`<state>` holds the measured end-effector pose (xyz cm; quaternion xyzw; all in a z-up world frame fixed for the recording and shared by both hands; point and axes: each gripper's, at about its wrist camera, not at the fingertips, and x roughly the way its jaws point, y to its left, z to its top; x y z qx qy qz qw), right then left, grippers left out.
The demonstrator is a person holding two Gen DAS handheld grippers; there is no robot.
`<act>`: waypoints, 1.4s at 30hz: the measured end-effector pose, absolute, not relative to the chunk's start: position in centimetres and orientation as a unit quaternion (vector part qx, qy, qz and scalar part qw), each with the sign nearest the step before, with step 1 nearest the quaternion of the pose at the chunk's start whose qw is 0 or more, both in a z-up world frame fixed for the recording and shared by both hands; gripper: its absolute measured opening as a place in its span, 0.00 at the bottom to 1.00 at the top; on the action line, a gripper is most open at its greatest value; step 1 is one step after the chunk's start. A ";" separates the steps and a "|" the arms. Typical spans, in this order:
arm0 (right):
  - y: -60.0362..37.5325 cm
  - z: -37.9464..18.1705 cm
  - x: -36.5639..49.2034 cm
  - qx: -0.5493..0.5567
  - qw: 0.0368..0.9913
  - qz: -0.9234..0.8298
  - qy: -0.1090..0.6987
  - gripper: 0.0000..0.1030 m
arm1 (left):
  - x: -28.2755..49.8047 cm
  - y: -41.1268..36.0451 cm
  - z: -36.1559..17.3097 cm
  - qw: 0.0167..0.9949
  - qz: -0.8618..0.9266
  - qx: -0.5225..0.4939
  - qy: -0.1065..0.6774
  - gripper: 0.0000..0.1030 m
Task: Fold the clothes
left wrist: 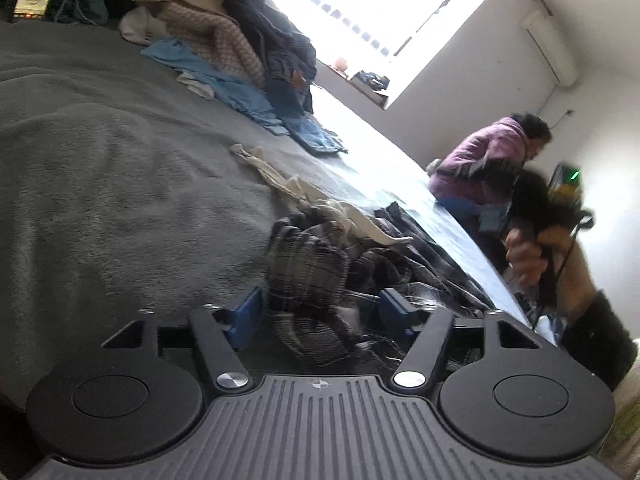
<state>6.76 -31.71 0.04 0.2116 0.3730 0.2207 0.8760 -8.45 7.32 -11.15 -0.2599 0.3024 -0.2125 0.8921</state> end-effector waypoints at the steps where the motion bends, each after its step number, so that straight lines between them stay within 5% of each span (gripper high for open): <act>1: -32.1 -0.8 6.9 0.219 0.868 0.220 0.387 0.60 | -8.3 7.1 -11.2 0.892 -0.212 -0.259 0.303 0.68; 8: -34.7 -6.8 7.7 0.266 0.809 0.216 0.478 0.61 | -7.3 5.5 -11.7 0.905 -0.172 -0.212 0.327 0.68; 12: -33.1 -7.4 7.9 0.238 0.797 0.239 0.502 0.51 | -6.6 4.8 -12.1 0.912 -0.146 -0.191 0.333 0.63; 16: -31.9 -7.9 8.3 0.234 0.790 0.243 0.511 0.49 | -5.8 4.7 -12.6 0.914 -0.119 -0.188 0.341 0.46; 20: -31.3 -8.2 8.1 0.233 0.801 0.229 0.502 0.20 | -5.5 5.2 -12.4 0.911 -0.107 -0.196 0.348 0.23; 22: -31.0 -6.5 7.3 0.206 0.824 0.226 0.476 0.17 | -5.6 5.4 -11.2 0.910 -0.117 -0.201 0.342 0.18; 27: -32.2 2.3 4.8 0.164 0.891 0.224 0.360 0.16 | -5.4 5.0 -5.1 0.922 -0.171 -0.193 0.288 0.16; 33: -35.5 17.8 -1.0 0.102 0.965 0.191 0.147 0.16 | -5.7 0.9 8.7 0.944 -0.263 -0.138 0.139 0.16; 42: -38.2 36.6 -13.3 0.006 0.980 0.143 -0.135 0.16 | -11.3 -3.3 24.0 0.931 -0.349 -0.098 -0.036 0.16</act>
